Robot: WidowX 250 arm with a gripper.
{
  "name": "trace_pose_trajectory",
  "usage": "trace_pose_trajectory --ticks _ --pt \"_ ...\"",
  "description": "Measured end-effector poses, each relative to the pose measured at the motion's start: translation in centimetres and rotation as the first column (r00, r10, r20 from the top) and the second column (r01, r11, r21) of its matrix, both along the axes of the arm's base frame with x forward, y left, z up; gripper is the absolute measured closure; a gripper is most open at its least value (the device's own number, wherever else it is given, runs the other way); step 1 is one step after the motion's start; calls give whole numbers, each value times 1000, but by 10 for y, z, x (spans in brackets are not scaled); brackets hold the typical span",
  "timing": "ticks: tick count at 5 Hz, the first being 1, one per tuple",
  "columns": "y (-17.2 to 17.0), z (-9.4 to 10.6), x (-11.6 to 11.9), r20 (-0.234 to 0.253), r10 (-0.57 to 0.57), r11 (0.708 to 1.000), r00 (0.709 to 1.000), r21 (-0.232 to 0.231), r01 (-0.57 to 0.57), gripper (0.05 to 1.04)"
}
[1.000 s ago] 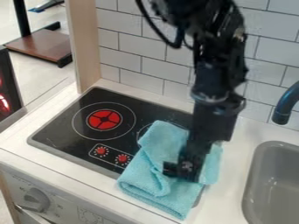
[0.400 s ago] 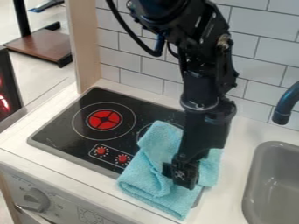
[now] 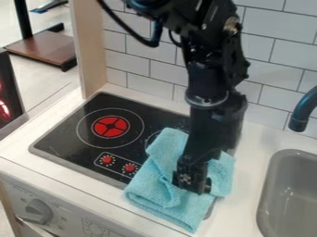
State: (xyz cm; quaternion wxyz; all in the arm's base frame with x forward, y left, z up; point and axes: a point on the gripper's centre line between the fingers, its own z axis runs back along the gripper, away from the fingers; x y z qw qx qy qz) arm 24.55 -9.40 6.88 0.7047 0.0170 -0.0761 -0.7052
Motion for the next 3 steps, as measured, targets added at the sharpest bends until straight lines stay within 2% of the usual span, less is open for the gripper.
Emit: trace_pose_trajectory --ticks 2,3 --pt "7 -10 -4 21 6 1000 1000 24 -7 85" --pt "5 -22 -4 -3 12 999 1000 38 -12 85"
